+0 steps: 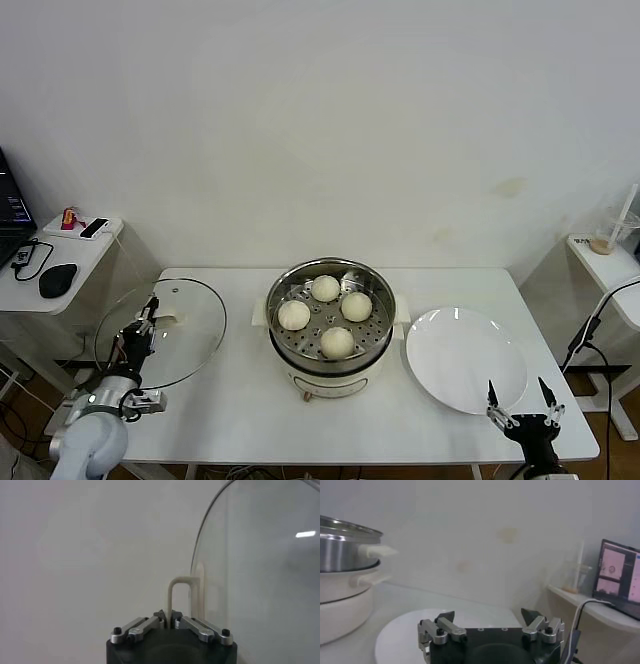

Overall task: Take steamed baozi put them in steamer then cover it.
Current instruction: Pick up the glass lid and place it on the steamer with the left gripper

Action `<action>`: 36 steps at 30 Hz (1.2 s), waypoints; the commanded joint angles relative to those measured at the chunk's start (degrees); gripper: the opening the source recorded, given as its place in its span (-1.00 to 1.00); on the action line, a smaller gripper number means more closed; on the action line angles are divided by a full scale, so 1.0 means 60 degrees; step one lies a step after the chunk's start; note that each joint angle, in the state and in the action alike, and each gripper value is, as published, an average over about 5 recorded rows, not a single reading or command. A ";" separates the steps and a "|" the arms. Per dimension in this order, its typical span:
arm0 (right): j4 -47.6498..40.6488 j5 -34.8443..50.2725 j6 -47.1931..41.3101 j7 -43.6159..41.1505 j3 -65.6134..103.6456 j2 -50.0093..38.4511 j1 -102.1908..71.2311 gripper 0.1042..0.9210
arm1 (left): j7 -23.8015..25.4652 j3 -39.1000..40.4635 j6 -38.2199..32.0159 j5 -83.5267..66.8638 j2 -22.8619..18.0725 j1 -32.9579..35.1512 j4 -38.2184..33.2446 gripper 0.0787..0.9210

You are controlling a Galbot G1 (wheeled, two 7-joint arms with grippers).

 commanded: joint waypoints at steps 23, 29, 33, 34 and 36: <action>-0.0789 -0.1563 0.0138 -0.0054 -0.0726 0.0611 0.0320 0.76 | 0.3766 0.5267 0.3854 0.0772 -0.0265 -0.3277 -0.2713 -0.85; -0.1097 -0.1666 0.0186 -0.0058 -0.0873 0.0604 0.0518 0.76 | 0.4300 0.5723 0.4034 0.1917 -0.1434 -0.3298 -0.2524 -0.85; -0.1292 -0.1680 0.0204 -0.0065 -0.0955 0.0584 0.0622 0.76 | 0.4402 0.6001 0.4085 0.2462 -0.2318 -0.3412 -0.2248 -0.85; -0.1317 -0.1681 0.0203 -0.0067 -0.0975 0.0580 0.0637 0.76 | 0.4426 0.6073 0.4102 0.2563 -0.2500 -0.3479 -0.2150 -0.85; -0.1352 -0.1681 0.0199 -0.0072 -0.1007 0.0577 0.0665 0.76 | 0.4483 0.6197 0.4135 0.2735 -0.2773 -0.3624 -0.1955 -0.85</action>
